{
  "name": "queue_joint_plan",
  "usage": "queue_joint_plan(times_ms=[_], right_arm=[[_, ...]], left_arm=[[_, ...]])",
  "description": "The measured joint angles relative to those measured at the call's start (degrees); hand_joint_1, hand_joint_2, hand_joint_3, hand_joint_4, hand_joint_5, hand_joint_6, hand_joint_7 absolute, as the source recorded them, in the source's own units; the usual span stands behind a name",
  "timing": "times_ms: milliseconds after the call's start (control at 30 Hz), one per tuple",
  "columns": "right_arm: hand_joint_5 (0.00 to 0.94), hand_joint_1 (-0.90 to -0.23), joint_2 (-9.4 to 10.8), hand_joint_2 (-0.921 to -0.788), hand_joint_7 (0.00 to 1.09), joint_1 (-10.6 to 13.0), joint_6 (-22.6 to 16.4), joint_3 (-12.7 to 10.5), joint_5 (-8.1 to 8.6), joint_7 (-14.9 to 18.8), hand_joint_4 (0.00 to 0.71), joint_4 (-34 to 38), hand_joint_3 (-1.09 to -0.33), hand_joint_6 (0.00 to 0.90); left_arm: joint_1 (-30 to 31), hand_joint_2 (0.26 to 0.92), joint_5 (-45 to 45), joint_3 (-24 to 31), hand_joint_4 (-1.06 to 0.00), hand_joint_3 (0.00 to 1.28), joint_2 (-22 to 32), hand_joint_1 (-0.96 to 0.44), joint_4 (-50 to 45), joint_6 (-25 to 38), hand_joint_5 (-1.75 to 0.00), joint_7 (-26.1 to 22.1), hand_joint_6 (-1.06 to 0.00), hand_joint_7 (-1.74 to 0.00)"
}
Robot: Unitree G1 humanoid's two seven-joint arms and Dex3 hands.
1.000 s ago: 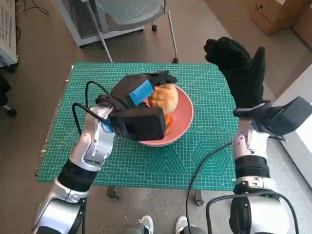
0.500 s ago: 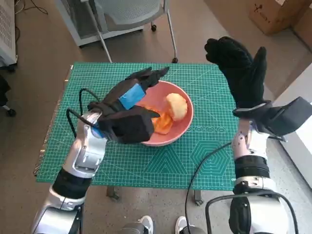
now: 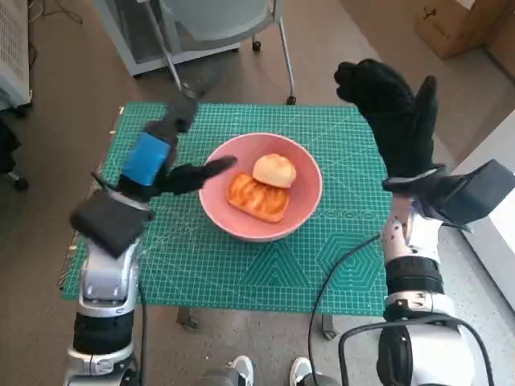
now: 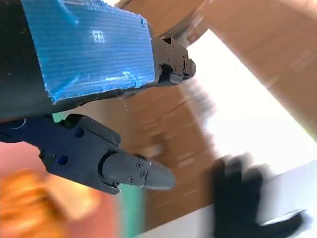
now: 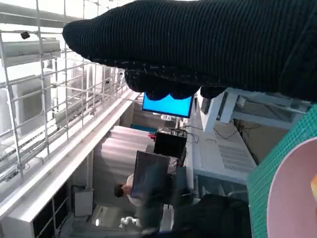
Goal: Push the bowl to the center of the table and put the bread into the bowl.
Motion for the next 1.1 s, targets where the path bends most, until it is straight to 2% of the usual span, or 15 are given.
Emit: queue_joint_plan(times_ms=[267,433,567,767,1100], right_arm=[[0.0,-0.687,0.24,-0.921,0.0,0.01,0.01,0.72,-0.08,-1.61,0.277,-2.08,-0.745,0.371],[0.0,-0.691,0.62,-0.921,0.0,0.04,0.01,1.3,-0.15,-2.86,0.25,-3.44,-0.743,0.369],[0.0,-0.691,1.1,-0.921,0.0,0.15,0.01,1.84,-0.53,-3.8,0.227,-4.4,-0.742,0.365],[0.0,-0.676,1.53,-0.921,0.0,0.43,-0.17,2.85,-2.14,-5.66,0.201,-5.16,-0.741,0.356],[0.0,-0.667,1.6,-0.921,0.0,0.69,-0.21,3.47,-2.38,-7.18,0.196,-5.86,-0.743,0.352]], left_arm=[[3.48,0.921,-10.03,5.94,-0.09,0.46,-2.13,-0.76,-3.99,-3.21,-0.03,1.39,-0.21,-0.04],[5.54,0.921,-14.95,7.91,-0.12,0.37,-2.61,-0.76,-5.5,-2.63,-0.04,1.68,-0.24,-0.06],[6.51,0.921,-17.48,8.41,-0.13,0.32,-2.67,-0.76,-6.9,-1.67,-0.04,2.06,-0.25,-0.08],[7.5,0.921,-19.53,8.36,-0.15,0.25,-2.68,-0.77,-8.63,0.18,-0.04,2.68,-0.28,-0.11],[8.5,0.921,-20.32,8.26,-0.17,0.24,-2.59,-0.75,-10.77,2.34,-0.03,3.58,-0.28,-0.13]])
